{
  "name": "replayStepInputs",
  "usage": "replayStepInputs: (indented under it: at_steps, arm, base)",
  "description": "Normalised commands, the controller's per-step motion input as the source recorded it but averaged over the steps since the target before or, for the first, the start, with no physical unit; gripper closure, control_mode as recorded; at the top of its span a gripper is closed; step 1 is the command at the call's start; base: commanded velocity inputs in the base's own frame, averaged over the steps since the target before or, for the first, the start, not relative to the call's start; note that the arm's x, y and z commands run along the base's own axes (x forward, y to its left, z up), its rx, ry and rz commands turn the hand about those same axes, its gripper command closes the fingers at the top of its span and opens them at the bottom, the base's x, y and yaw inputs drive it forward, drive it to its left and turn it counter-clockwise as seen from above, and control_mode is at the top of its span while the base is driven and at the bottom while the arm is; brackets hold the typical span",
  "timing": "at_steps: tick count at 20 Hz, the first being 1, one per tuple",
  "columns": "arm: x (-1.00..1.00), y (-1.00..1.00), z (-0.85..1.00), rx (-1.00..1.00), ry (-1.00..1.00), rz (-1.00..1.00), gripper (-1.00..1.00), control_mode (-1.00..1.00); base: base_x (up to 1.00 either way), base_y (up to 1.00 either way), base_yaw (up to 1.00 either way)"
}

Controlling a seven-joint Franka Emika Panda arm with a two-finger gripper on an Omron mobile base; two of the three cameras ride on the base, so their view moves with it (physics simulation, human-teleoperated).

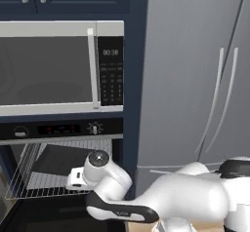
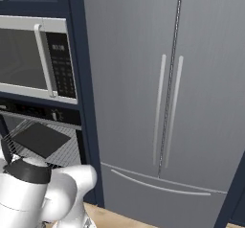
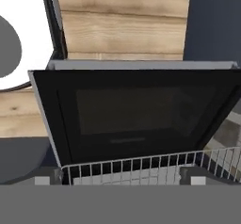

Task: Take the baked cake out of the oven and place it on the plate for cooling. Then close the oven door.

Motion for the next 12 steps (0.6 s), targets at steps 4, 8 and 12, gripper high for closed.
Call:
replayStepInputs:
  at_steps: [4,8,12]
  arm:
    - [0.31,0.18,-0.09,0.08,0.02,-0.06,-1.00,-1.00]
    - [0.19,0.14,-0.31,0.00,0.06,0.05,-1.00,-1.00]
    - [0.19,0.18,-0.41,0.00,0.02,0.04,-1.00,-1.00]
  base:
    - [0.00,0.00,0.00]
    - [0.00,0.00,0.00]
    - [0.00,0.00,0.00]
